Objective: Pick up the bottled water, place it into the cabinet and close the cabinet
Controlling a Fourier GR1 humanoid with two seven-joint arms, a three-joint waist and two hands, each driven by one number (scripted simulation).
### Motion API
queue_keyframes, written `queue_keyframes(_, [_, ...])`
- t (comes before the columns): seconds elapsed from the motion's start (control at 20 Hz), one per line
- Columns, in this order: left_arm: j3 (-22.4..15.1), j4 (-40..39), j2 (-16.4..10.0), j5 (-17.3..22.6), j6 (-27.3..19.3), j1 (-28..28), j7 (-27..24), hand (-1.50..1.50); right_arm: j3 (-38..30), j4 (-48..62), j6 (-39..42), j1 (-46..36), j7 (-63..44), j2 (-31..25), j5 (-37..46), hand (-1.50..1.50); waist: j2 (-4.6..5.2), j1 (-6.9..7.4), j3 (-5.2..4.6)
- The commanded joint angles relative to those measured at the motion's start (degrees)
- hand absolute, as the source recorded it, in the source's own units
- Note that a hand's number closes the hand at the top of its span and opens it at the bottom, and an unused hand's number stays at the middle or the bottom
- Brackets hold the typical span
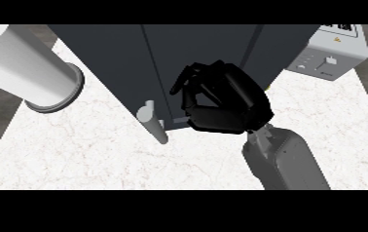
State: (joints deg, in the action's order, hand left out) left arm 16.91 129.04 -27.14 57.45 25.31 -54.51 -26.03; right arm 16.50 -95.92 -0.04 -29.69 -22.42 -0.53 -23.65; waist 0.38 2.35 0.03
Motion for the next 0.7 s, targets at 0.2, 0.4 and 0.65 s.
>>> queue_keyframes(0.2, [5.88,1.78,1.65,4.69,3.61,-3.12,3.04,-1.50,-11.15,18.84,9.94,-15.02,2.92,-2.74,-5.48,1.50,-0.16,-0.32,0.01])
queue_keyframes(0.4, [5.97,0.35,3.63,3.64,4.91,-1.25,4.57,-1.50,-11.40,24.72,13.05,-17.74,6.27,-1.86,-4.37,1.50,-0.18,-0.69,-0.02])
queue_keyframes(0.65, [8.22,-1.44,2.35,6.73,6.68,-0.92,6.24,-1.50,-10.78,29.83,11.99,-20.97,7.35,0.44,-2.36,1.50,0.04,-0.27,-0.03])
